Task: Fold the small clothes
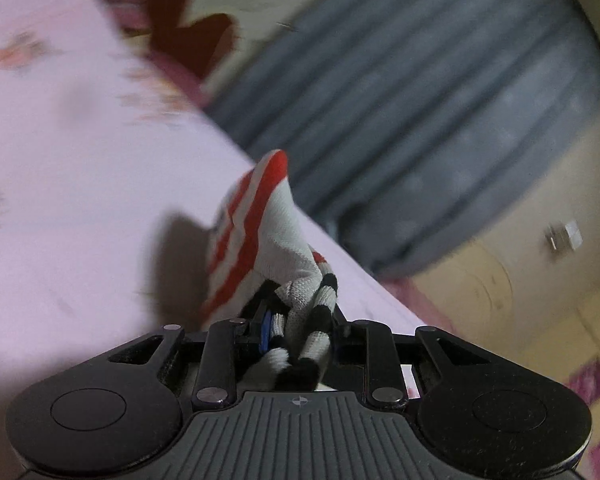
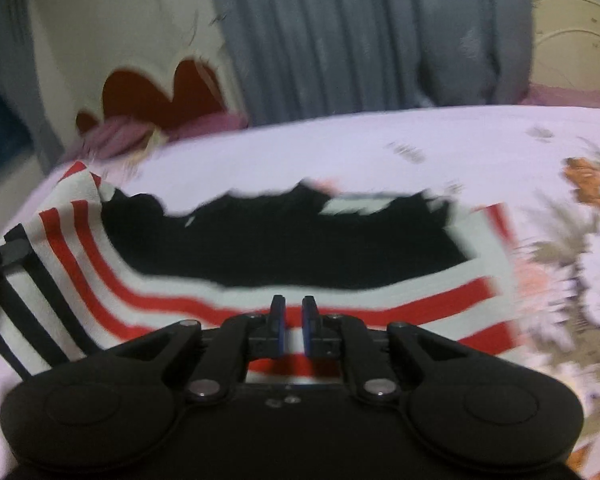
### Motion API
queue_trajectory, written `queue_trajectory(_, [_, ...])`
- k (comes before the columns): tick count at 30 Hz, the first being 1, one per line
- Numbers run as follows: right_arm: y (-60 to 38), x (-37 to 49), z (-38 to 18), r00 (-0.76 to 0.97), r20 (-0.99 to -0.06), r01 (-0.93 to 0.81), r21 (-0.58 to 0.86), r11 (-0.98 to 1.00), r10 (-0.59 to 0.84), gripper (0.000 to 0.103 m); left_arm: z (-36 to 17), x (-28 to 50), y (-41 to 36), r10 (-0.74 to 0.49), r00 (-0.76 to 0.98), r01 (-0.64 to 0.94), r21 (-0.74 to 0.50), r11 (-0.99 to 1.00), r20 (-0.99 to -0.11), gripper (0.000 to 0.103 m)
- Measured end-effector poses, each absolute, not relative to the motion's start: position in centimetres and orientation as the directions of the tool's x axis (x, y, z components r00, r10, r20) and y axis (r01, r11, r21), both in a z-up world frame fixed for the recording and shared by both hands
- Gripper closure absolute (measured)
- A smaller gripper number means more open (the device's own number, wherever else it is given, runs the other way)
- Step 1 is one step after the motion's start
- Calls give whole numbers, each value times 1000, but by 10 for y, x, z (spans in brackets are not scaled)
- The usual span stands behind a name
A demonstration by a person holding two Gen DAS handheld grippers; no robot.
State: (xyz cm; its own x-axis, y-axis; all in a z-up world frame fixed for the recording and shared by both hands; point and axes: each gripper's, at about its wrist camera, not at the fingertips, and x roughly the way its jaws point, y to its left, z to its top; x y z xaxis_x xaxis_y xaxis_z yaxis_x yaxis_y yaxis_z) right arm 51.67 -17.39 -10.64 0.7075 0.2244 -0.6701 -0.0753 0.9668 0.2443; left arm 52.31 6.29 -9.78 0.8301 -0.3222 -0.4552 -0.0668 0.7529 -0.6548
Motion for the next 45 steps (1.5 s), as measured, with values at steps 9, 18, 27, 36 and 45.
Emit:
queue_trajectory(9, [-313,489,-80,751,-634,105,390,915,184,80,-124,558,-143,-381,619,104,-409,907,-687,70])
queue_trajectory(18, [-345,484,-84,719,-598,60,561,825,355,53,-72,524,-120,-371,715,173,-364,915,-593,59])
queue_trajectory(27, [-287,527,-126,559,-677,28,593,805,479,55,-123,573,-26,-306,663,37,-379,925,-683,59])
queue_trajectory(36, [-242,543,-116,551,-739,-99,403,910,387,86,-124,573,-42,-303,701,140,-292,946,-646,77])
queue_trajectory(45, [-263,516,-89,675,-687,-128,251,959,270,87,-127,598,-105,-356,618,298,-209,931,-701,79])
